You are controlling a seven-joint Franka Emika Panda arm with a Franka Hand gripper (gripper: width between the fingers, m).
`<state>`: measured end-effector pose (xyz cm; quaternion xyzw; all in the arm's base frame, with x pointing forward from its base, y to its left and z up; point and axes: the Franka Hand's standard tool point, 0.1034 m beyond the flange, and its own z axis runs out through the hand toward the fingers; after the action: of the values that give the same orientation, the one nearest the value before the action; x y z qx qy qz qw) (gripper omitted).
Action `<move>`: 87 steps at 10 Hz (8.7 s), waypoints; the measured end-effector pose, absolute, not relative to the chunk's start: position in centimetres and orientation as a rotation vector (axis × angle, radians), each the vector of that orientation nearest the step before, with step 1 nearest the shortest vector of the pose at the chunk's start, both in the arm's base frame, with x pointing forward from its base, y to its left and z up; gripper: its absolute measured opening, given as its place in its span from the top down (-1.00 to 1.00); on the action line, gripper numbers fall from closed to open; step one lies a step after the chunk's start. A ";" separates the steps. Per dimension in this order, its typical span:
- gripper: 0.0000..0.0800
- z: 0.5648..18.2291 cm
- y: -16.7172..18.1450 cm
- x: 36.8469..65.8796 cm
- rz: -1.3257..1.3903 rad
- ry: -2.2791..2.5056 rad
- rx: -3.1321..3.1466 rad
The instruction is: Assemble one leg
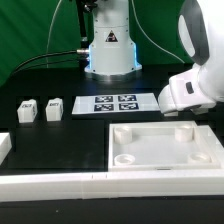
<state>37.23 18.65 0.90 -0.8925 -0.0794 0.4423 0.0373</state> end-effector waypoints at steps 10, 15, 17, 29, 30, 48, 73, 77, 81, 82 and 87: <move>0.27 9.4 16.2 39.3 1.365 -0.226 -2.756; 0.27 9.4 15.9 41.8 0.816 -0.223 -2.945; 0.27 10.0 15.1 43.6 0.552 -0.246 -2.990; 0.27 13.3 13.3 53.9 -0.129 -0.378 -2.992; 0.27 13.1 12.8 55.3 -0.142 -0.393 -2.985; 0.27 12.5 10.8 60.6 -0.740 -0.326 -2.927; -0.60 8.3 11.3 59.7 -0.866 -0.311 -2.896; -0.62 8.2 11.3 59.6 -0.864 -0.311 -2.897; -0.62 9.1 11.2 59.7 -0.823 -0.325 -2.908; -0.62 9.8 11.1 59.8 -0.810 -0.331 -2.914; -0.62 9.1 10.5 59.8 -0.746 -0.343 -2.931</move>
Offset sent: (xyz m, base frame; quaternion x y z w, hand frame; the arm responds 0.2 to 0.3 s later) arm -0.0111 -0.0132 0.0397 0.0092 -0.0384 -0.0155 0.9991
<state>59.83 10.52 9.11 -0.9617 -0.1127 -0.2449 0.0489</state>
